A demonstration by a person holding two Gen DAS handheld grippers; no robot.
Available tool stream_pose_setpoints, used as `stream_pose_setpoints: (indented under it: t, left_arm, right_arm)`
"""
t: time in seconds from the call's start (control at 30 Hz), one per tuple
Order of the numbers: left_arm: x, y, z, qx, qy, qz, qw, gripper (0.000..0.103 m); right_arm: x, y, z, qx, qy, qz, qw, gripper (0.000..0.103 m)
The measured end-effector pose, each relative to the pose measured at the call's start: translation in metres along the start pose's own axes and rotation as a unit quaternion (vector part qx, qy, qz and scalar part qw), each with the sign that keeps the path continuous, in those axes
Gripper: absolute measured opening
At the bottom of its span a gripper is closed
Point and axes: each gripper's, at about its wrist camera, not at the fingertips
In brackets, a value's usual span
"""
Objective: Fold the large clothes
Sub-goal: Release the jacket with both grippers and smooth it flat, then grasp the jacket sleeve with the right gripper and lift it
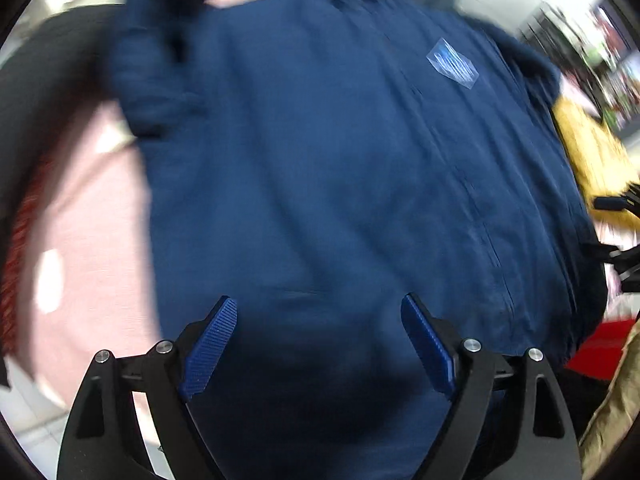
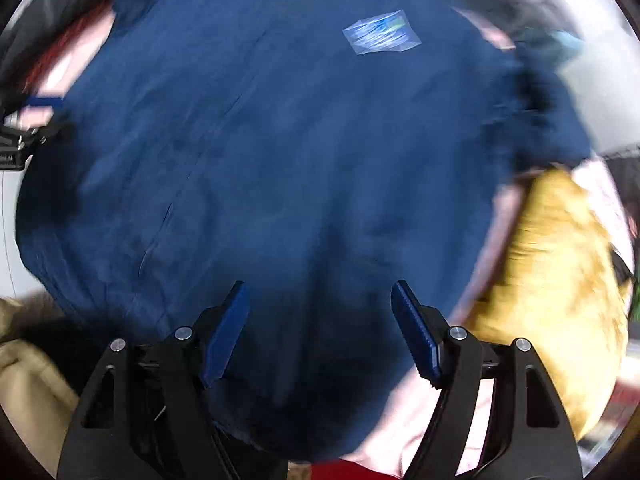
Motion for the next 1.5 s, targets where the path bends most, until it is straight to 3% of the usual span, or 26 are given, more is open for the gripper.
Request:
stream_pose_setpoints:
  t: [0.1, 0.13, 0.2, 0.27, 0.47, 0.67, 0.77, 0.97, 1.17, 1.37, 1.5]
  left_arm:
    - [-0.025, 0.01, -0.034, 0.038, -0.025, -0.051, 0.9977, 0.083]
    - [-0.032, 0.015, -0.046, 0.043, -0.051, -0.07, 0.9953, 0.086]
    - [-0.038, 0.018, -0.055, 0.032, -0.067, -0.085, 0.9936, 0.092]
    - [-0.037, 0.014, -0.059, 0.037, -0.061, -0.068, 0.9951, 0.097]
    - [-0.033, -0.002, -0.072, 0.072, -0.063, -0.034, 0.9948, 0.098]
    - [-0.037, -0.01, -0.075, 0.072, -0.07, -0.023, 0.9946, 0.098]
    - [-0.036, -0.009, -0.061, 0.066, -0.077, -0.002, 0.9948, 0.096]
    - [-0.022, -0.008, -0.024, 0.032, -0.073, 0.097, 0.992, 0.096]
    - [-0.032, -0.029, 0.001, 0.013, -0.088, 0.137, 0.9866, 0.095]
    - [-0.064, -0.044, 0.009, 0.012, -0.104, 0.128, 0.9863, 0.095]
    - [-0.072, -0.044, 0.006, 0.017, -0.105, 0.133, 0.9854, 0.095]
  right_arm:
    - [0.024, 0.009, -0.052, 0.057, 0.007, 0.036, 0.998, 0.075]
    - [0.029, 0.013, -0.062, 0.059, 0.021, 0.047, 0.997, 0.077]
    - [0.034, 0.015, -0.067, 0.036, 0.041, 0.047, 0.997, 0.081]
    - [0.032, 0.01, -0.069, 0.045, 0.036, 0.034, 0.998, 0.083]
    - [0.015, -0.016, -0.085, 0.061, 0.027, 0.023, 0.998, 0.093]
    - [0.004, -0.006, -0.078, 0.065, 0.008, 0.025, 0.998, 0.093]
    - [-0.005, 0.005, -0.047, 0.012, -0.006, 0.003, 1.0, 0.093]
    - [-0.084, -0.021, 0.014, -0.093, 0.029, -0.047, 0.994, 0.093]
    - [-0.188, -0.074, 0.034, -0.132, 0.086, -0.117, 0.981, 0.093]
    - [-0.271, -0.157, 0.019, -0.119, 0.137, -0.153, 0.972, 0.093]
    - [-0.319, -0.203, -0.019, -0.065, 0.177, -0.167, 0.968, 0.092]
Point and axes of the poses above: each gripper's, at about its wrist camera, not at the fingertips, and z roughly against the way its jaws point, x to its left, y to its underside, and after that the axes turned 2 degrees about x, right-handed
